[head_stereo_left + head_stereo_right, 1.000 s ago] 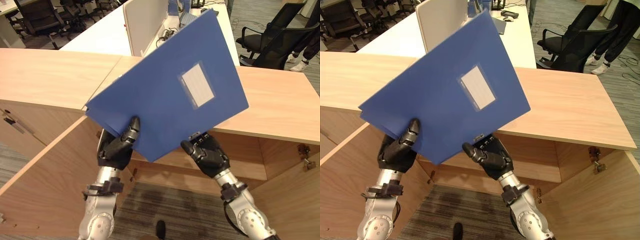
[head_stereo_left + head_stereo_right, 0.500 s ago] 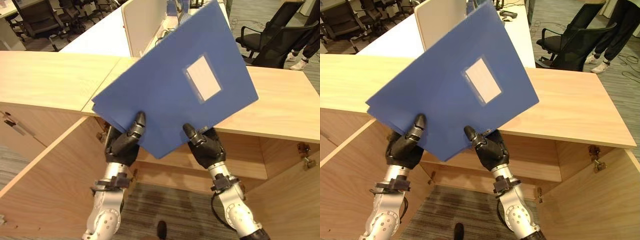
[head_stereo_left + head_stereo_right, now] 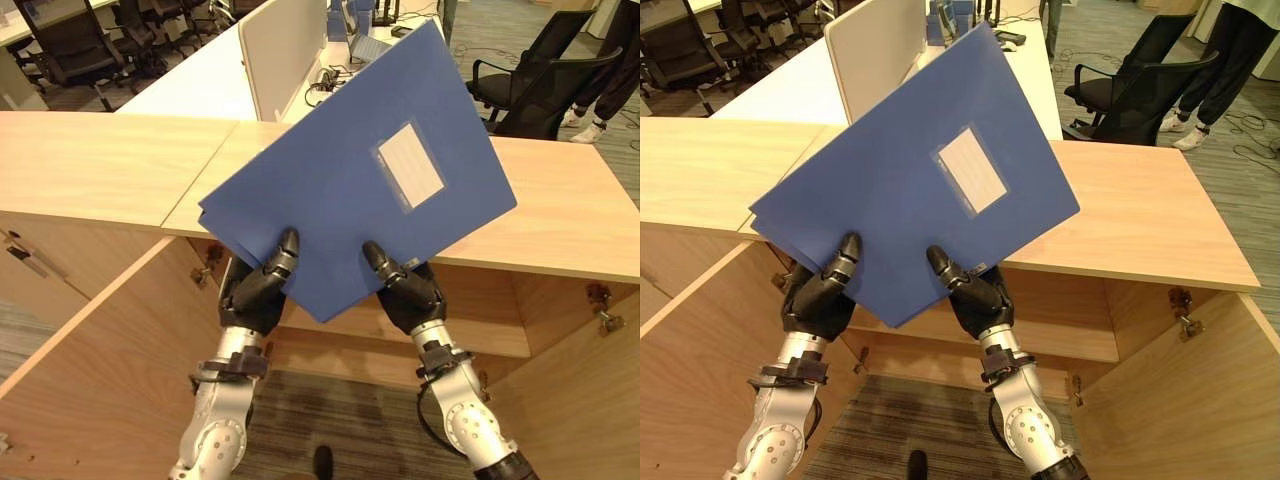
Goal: Put the empty folder in the office cabinet
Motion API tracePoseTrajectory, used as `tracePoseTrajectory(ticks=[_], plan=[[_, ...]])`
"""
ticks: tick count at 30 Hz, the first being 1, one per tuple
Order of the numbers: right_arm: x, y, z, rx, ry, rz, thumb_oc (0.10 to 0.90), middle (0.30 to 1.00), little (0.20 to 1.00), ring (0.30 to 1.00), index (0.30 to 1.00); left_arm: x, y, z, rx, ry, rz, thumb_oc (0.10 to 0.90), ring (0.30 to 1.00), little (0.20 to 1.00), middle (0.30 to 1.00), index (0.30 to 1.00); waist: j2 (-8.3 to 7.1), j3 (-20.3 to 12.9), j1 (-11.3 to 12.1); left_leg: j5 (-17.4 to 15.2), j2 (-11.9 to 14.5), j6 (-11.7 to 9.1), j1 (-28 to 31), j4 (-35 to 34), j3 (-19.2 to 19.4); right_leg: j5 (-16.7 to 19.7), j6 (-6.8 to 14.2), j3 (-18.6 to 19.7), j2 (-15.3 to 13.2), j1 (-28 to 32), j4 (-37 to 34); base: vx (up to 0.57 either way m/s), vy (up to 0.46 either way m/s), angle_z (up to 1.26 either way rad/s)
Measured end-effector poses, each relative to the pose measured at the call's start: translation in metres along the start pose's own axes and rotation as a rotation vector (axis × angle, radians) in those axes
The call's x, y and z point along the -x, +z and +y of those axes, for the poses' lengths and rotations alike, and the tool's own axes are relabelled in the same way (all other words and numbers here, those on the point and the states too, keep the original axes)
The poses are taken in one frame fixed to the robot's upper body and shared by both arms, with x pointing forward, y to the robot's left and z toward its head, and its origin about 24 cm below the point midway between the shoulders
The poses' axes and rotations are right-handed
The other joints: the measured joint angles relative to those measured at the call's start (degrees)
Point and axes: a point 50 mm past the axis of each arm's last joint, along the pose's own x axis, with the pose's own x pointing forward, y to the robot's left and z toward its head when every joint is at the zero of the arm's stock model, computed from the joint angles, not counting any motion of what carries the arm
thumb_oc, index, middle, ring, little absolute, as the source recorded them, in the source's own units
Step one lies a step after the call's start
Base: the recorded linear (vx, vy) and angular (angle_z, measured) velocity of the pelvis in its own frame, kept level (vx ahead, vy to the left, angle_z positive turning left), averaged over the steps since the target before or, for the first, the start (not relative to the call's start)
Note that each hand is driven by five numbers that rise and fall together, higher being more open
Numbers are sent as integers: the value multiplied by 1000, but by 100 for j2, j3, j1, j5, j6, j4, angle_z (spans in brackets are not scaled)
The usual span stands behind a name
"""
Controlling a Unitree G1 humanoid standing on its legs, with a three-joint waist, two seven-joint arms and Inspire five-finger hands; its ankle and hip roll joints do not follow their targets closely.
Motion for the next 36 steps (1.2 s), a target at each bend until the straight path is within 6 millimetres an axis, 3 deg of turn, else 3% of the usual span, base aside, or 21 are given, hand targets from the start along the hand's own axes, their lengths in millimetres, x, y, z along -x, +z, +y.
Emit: tracePoseTrajectory(ticks=[5,6,7,18,24,25,26,27,29,31,36], plan=[[-1,3,0,3,1,-19,800,900,900,900,900,0,0,0,1,-1,1,400,300,300,300,300,1,-1,-2,0,0,1,0,1,0,1,-1,2,1,0,1,0,0,0],[-2,3,1,4,0,-22,557,535,535,535,535,0,0,0,1,-1,0,400,300,300,300,300,2,-1,-2,0,1,1,0,1,0,1,-1,2,2,0,1,0,0,0],[-2,4,1,5,-1,-26,400,300,300,300,300,0,0,0,1,-2,0,400,300,300,300,300,2,-1,-2,1,2,1,0,1,0,1,-1,2,2,0,1,0,0,0],[-2,7,-1,21,-7,-26,400,300,300,300,300,0,0,1,-8,-15,13,400,300,300,300,300,2,-1,-6,0,4,0,1,0,1,1,-2,3,5,0,1,0,0,0],[10,17,-14,91,6,19,400,300,300,300,300,3,-4,4,-13,-27,51,400,300,300,300,300,1,-2,-9,0,5,1,1,0,1,1,-2,3,6,0,1,0,0,0],[11,17,-15,96,1,23,400,300,300,300,300,4,-5,5,-12,-23,58,416,324,324,324,324,0,-1,-14,0,8,1,1,0,1,1,-2,4,8,0,1,0,0,0],[16,19,-18,109,-1,30,400,300,300,300,300,5,-5,5,-21,-30,69,532,498,498,498,498,-1,-2,-16,0,9,0,1,0,1,1,-2,5,9,-1,1,0,0,0],[21,22,-21,132,0,45,400,300,300,300,300,11,-7,7,-48,-35,85,800,900,900,900,900,-1,-1,-9,-3,8,0,-2,-1,3,1,-2,6,7,-4,0,0,0,0],[22,32,-25,233,0,69,400,300,300,300,300,20,-10,13,-75,-8,116,800,900,900,900,900,-4,-1,-29,-3,9,1,-3,-1,9,1,-1,12,8,-8,0,0,0,0],[26,58,-32,483,22,112,400,300,300,300,300,30,-13,29,-177,47,166,800,900,900,900,900,-9,-1,-7,-3,12,1,-3,-2,3,1,-2,8,11,-7,0,0,0,0],[39,76,-44,784,5,241,400,300,300,300,300,50,7,75,-355,235,175,800,900,900,900,900,-22,2,-10,-5,19,0,-22,-4,2,0,-3,10,19,-25,0,0,0,0]])
